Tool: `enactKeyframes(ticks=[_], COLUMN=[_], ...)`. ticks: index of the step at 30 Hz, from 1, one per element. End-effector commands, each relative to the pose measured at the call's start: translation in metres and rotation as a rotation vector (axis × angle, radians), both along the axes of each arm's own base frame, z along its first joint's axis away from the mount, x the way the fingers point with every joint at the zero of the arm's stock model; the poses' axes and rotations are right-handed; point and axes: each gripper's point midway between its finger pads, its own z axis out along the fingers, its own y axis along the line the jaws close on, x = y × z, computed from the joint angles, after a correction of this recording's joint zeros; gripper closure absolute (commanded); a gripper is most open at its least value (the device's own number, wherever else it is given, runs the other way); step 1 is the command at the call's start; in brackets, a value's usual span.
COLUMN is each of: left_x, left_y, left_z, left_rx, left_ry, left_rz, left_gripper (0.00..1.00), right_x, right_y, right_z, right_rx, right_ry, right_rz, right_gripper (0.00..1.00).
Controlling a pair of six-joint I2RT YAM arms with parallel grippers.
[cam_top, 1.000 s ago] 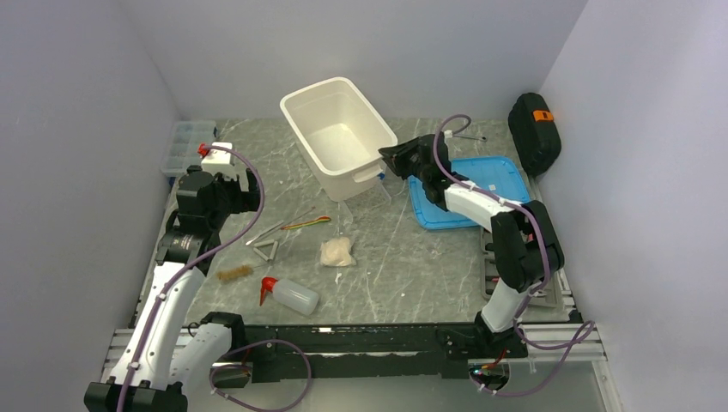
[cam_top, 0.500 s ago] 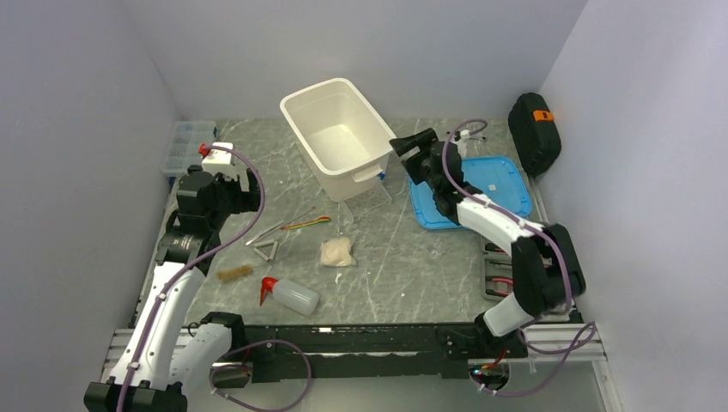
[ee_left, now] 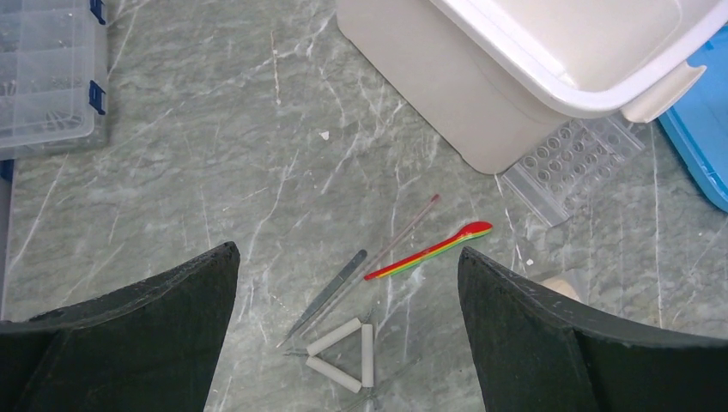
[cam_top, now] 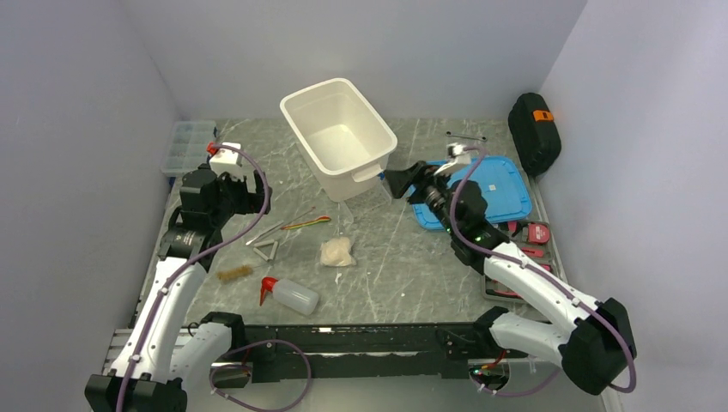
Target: Organize the chemistry lab equipment
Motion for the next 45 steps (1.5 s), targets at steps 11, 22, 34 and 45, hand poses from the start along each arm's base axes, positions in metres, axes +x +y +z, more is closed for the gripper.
enactKeyframes(ticks=[11, 22, 34, 45], left_x=[0.005, 0.005, 0.005, 0.005], left_y=[-0.005, -0.005, -0.005, -0.004], left_z=[0.012, 0.015, 0.014, 0.015], left_rx=[-0.02, -0.021, -0.023, -0.021], left_ry=[-0.031, -0.036, -0.036, -0.034], left_rz=[-0.018, -0.016, -0.015, -0.011], left_gripper=[0.01, 0.01, 0.01, 0.01], right_x=[-0.079, -0.09, -0.093, -0.088], right_y=[0.135, 0.146, 0.137, 0.131], right_z=[-0.165, -0.221, -0.24, -0.249], right_rx=[-0.42, -0.607, -0.776, -0.879], right_ry=[0.331, 0.433, 0.443, 0.441], right_rz=[0.465, 0.516, 0.463, 0.389], right_gripper=[0.43, 0.55, 0.63, 0.85])
